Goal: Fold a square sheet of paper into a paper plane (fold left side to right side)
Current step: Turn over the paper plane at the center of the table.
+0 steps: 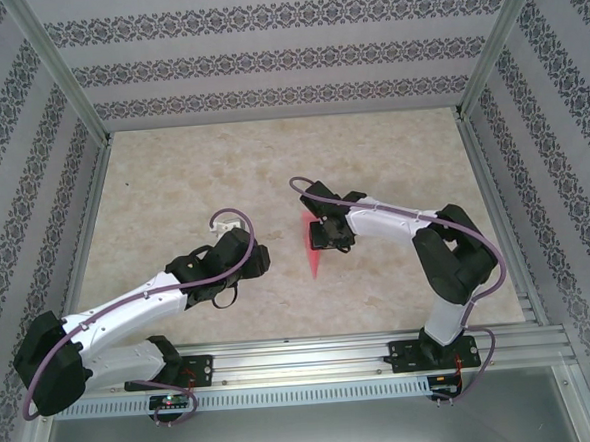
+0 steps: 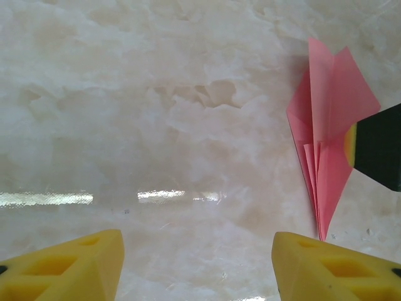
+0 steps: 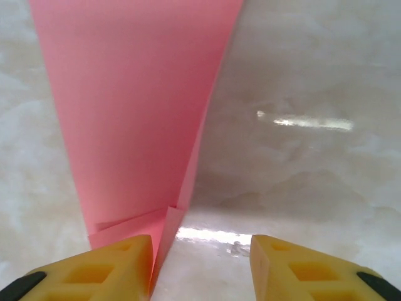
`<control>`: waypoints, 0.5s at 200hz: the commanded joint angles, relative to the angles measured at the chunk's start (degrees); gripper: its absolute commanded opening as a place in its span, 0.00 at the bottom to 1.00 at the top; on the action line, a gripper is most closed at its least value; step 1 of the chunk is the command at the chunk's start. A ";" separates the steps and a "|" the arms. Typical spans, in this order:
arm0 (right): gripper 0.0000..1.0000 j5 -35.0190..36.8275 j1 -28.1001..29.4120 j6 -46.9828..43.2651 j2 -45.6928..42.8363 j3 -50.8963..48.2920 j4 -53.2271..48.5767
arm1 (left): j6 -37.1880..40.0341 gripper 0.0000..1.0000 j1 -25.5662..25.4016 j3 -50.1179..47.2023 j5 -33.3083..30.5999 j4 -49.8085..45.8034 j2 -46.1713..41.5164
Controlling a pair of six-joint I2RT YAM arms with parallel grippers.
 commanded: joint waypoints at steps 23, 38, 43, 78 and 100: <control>0.46 10.21 4.98 -1.88 -3.27 6.78 -11.18 | -1.78 0.65 0.37 -1.91 -3.00 -0.82 -2.71; 0.46 11.94 7.69 -1.64 -1.87 9.79 -13.89 | -2.55 0.68 0.41 -3.89 -3.45 -0.50 -4.30; 0.46 12.36 8.66 -1.54 -1.00 10.73 -14.62 | -2.89 0.71 0.41 -4.56 -3.74 -0.59 -4.87; 0.46 12.85 13.09 -0.84 5.55 16.47 -16.80 | -5.31 0.88 0.41 -8.93 -5.66 -1.99 -9.55; 0.46 13.28 13.93 -0.91 9.71 19.06 -18.24 | -6.12 0.98 0.48 -10.70 -6.46 -2.59 -12.05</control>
